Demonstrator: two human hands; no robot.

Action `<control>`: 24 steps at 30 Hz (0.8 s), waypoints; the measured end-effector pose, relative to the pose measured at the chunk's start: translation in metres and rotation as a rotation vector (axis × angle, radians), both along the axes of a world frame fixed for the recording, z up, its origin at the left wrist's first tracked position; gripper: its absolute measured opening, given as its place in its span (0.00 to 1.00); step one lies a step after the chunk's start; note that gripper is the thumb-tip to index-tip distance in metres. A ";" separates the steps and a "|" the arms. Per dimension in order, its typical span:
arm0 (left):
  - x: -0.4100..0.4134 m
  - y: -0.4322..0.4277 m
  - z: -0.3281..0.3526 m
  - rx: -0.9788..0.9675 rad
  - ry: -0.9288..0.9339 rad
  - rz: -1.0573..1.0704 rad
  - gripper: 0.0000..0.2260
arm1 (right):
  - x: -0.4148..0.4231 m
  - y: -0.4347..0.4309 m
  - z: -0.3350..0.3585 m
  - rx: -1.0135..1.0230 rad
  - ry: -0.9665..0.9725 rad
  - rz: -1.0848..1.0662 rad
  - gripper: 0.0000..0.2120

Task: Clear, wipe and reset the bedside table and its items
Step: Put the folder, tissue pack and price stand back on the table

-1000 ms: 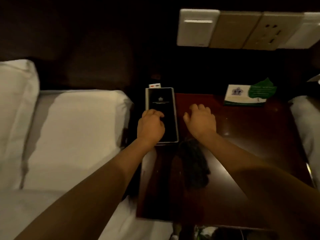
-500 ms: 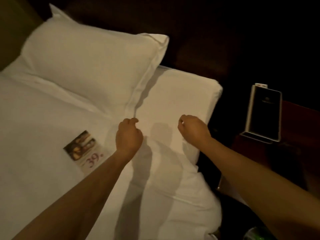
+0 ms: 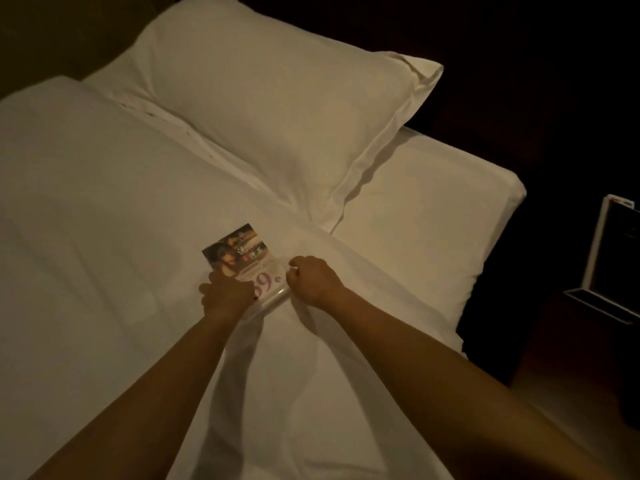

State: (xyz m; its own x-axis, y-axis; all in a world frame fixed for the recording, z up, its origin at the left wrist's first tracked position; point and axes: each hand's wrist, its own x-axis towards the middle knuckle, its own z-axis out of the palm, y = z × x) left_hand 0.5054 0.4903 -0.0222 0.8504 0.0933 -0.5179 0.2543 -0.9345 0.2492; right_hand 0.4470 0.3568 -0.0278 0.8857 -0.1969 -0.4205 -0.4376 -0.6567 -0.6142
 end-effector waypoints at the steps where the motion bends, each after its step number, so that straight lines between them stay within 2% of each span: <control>1: 0.002 0.000 -0.003 -0.018 0.009 0.032 0.25 | 0.004 0.004 -0.002 -0.002 0.004 -0.008 0.17; 3: 0.005 -0.001 -0.011 -0.124 0.000 0.141 0.22 | 0.014 0.013 -0.005 0.021 0.035 -0.040 0.17; 7: 0.009 -0.003 -0.014 -0.579 0.012 0.521 0.20 | 0.027 0.027 -0.006 0.163 0.082 -0.164 0.22; 11: -0.003 -0.026 0.000 -0.719 -0.155 0.625 0.22 | 0.016 0.026 -0.004 0.169 0.069 -0.296 0.23; 14: -0.011 -0.059 0.015 -0.753 -0.181 0.579 0.23 | 0.000 0.002 0.003 0.159 0.020 -0.350 0.22; 18: -0.027 -0.111 0.024 -0.761 -0.213 0.378 0.23 | -0.024 -0.046 0.020 0.164 -0.053 -0.466 0.21; 24: -0.067 -0.194 0.031 -0.778 -0.235 0.178 0.18 | -0.072 -0.131 0.032 0.072 -0.147 -0.559 0.15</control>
State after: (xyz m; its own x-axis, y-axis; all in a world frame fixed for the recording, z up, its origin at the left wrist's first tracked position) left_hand 0.4384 0.2965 0.0091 0.9508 -0.0741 -0.3007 0.2428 -0.4243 0.8724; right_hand 0.3746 0.2257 0.0038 0.7058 -0.6266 -0.3305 -0.6123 -0.3048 -0.7296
